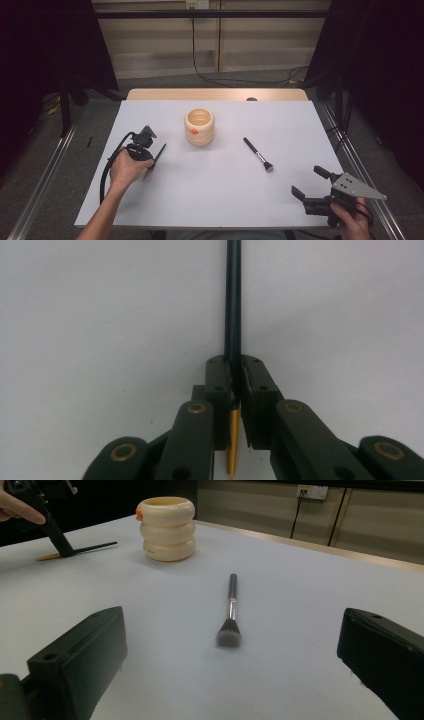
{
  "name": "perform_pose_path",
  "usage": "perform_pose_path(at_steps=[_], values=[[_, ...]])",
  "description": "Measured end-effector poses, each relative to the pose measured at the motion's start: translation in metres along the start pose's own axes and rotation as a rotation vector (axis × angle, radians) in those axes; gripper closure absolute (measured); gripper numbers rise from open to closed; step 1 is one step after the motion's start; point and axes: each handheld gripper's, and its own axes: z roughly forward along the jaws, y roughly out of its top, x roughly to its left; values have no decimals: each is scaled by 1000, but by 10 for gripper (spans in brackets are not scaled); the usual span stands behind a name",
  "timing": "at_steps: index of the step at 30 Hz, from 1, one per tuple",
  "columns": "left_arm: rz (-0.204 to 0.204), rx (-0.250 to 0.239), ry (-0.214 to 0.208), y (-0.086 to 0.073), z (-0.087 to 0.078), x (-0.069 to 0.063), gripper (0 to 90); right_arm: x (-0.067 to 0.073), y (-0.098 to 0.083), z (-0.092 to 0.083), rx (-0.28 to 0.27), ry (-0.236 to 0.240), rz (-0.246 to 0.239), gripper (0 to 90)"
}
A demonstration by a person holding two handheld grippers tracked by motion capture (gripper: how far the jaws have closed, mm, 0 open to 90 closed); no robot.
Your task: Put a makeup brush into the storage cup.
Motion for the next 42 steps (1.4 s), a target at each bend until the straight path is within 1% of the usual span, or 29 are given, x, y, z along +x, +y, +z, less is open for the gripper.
perform_pose_path(at_steps=[3,4,5,7,8,9,10,12,13,14,17,18,22,24,25,26,29,30,31,33,34,35,36,37,38,39,40,41,42], values=[[1,-10,0,0,-1,0,836,1,0,-1,-6,0,-2,0],[-6,-28,-10,-1,-1,0,836,1,0,-1,-4,3,-3,0],[-6,-28,-10,-1,-1,0,836,1,0,-1,-4,3,-3,0],[12,-52,-19,-3,-4,1,836,1,0,-1,-4,1,-4,0],[8,-67,-16,-4,-6,1,836,1,0,-1,-4,1,-1,0],[20,-86,-17,-4,-8,2,836,1,0,-1,-4,0,-1,0],[12,-97,-28,-5,-11,2,835,1,0,-1,-4,0,-1,0],[16,-135,-34,-7,-14,3,836,1,0,-1,-4,0,-2,0],[16,-135,-34,-7,-14,3,836,1,0,-1,-4,0,-2,0],[5,-155,-37,-9,-16,4,836,1,0,-1,-3,1,-4,0],[-1,-174,-39,-11,-18,6,835,1,0,-1,-3,2,-4,0],[6,-209,-52,-13,-19,7,836,1,1,0,-5,0,-2,0],[5,-280,-68,-17,-25,7,835,1,1,0,-3,3,-6,0],[0,-290,-64,-17,-27,7,835,1,0,0,-4,1,-2,0],[1,-304,-65,-18,-29,8,835,1,0,0,-5,2,-2,0],[-1,-344,-69,-20,-31,8,835,1,0,0,-5,2,-2,0],[11,-374,-68,-22,-33,9,835,1,0,-1,-5,1,-2,0],[6,-421,-83,-25,-33,9,835,1,0,-1,-5,0,-1,0],[6,-421,-83,-25,-33,9,835,1,0,-1,-5,0,-1,0],[18,-475,-84,-29,-35,10,835,1,0,-1,-4,-1,-2,0],[25,-490,-81,-30,-36,10,835,1,0,-1,-4,0,-1,0],[25,-490,-81,-30,-36,10,835,1,0,-1,-4,0,-1,0],[37,-506,-73,-31,-37,10,835,1,0,-1,-4,0,-2,0],[40,-542,-73,-33,-40,9,835,1,0,-1,-5,0,-3,0],[40,-542,-73,-33,-40,9,835,1,0,-1,-5,0,-2,0],[43,-560,-70,-34,-41,8,835,1,0,-1,-5,0,-2,0],[50,-595,-73,-36,-44,7,835,1,0,-1,-5,0,-2,0],[56,-619,-65,-36,-45,7,834,1,0,-1,-5,0,-2,0],[56,-619,-65,-36,-45,7,834,1,0,-1,-5,0,-2,0]])
